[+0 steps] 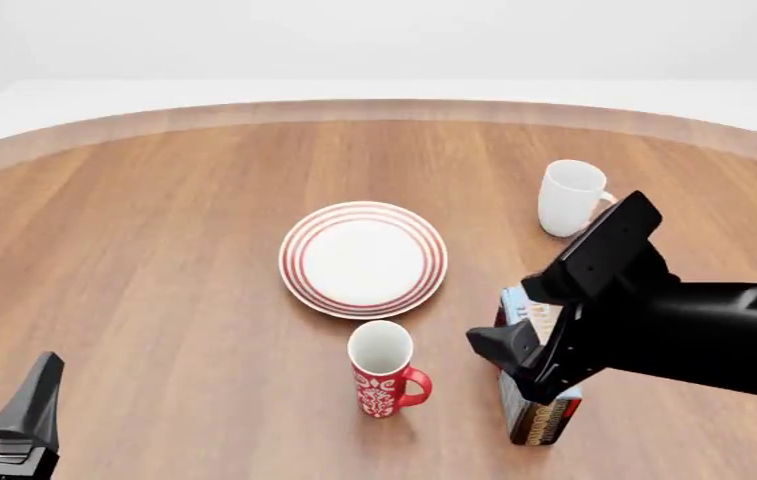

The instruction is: Pick up the red mug and put it on the plate

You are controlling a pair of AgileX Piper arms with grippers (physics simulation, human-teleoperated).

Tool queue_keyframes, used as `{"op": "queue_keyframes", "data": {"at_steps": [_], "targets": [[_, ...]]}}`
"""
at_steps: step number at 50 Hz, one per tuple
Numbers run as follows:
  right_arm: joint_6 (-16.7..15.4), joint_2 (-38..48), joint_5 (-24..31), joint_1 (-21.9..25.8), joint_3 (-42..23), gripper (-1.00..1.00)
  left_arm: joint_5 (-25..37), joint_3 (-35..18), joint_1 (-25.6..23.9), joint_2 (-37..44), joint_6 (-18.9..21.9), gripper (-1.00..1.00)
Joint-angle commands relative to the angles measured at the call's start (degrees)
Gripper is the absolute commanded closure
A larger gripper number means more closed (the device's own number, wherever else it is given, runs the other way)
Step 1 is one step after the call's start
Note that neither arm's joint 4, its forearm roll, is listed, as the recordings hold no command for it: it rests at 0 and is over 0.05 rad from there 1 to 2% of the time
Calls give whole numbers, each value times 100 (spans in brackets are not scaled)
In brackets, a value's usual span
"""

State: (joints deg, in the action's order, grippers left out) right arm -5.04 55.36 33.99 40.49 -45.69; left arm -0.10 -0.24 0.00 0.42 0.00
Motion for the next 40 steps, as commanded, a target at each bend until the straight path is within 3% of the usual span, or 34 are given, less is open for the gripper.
{"op": "queue_keyframes", "data": {"at_steps": [1, 18, 40], "targets": [[138, 190, -125, 275, 221, -100, 0, 0, 0, 0, 0, -100], [285, 595, -580, 302, 400, -100, 0, 0, 0, 0, 0, -100], [249, 1266, -1274, 418, 734, -100, 0, 0, 0, 0, 0, -100]]}}
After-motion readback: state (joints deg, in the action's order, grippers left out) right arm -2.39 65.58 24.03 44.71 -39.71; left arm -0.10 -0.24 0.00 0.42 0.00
